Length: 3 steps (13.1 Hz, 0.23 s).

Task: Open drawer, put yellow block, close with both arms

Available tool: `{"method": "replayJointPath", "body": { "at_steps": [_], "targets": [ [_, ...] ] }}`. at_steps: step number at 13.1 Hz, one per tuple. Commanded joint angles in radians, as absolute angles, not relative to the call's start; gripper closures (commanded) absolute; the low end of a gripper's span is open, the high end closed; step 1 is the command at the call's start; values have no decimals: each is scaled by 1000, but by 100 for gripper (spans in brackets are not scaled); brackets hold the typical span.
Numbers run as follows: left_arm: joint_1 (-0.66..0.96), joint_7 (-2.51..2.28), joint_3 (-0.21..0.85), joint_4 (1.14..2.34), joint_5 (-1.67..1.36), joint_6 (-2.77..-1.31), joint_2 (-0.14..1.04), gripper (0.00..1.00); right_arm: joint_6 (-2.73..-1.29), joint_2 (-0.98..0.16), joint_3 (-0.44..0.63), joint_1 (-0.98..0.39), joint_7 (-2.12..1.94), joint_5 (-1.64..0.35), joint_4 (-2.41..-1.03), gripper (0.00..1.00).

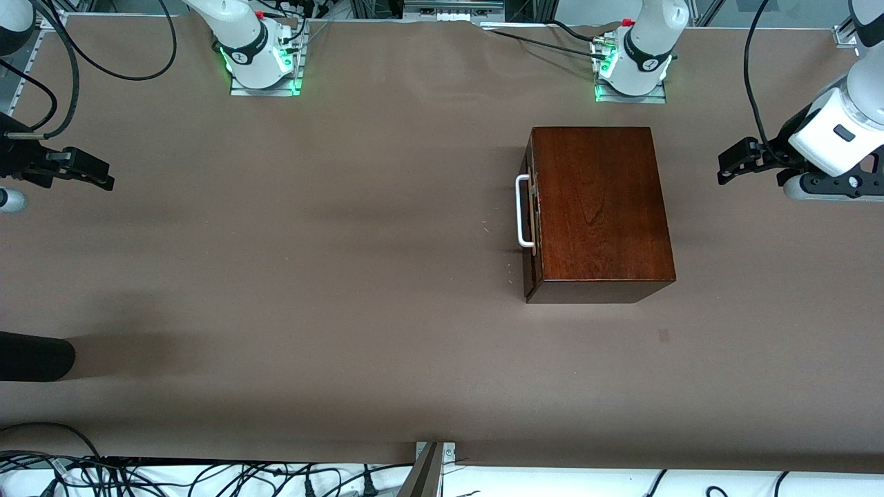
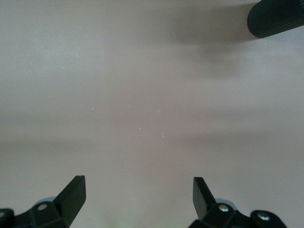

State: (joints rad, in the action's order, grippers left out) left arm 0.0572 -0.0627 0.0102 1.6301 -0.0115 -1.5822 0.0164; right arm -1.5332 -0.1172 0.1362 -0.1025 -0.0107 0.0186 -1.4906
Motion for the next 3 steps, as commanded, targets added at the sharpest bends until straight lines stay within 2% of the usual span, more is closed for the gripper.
{"method": "replayJointPath", "body": {
  "at_steps": [1, 3],
  "targets": [
    [55, -49, 11, 1655, 12, -1601, -5, 0, -1539, -121, 133, -97, -18, 31, -1489, 0],
    [55, -58, 12, 1654, 12, -1601, -5, 0, -1539, -121, 132, -100, -18, 29, -1489, 0]
  ]
}}
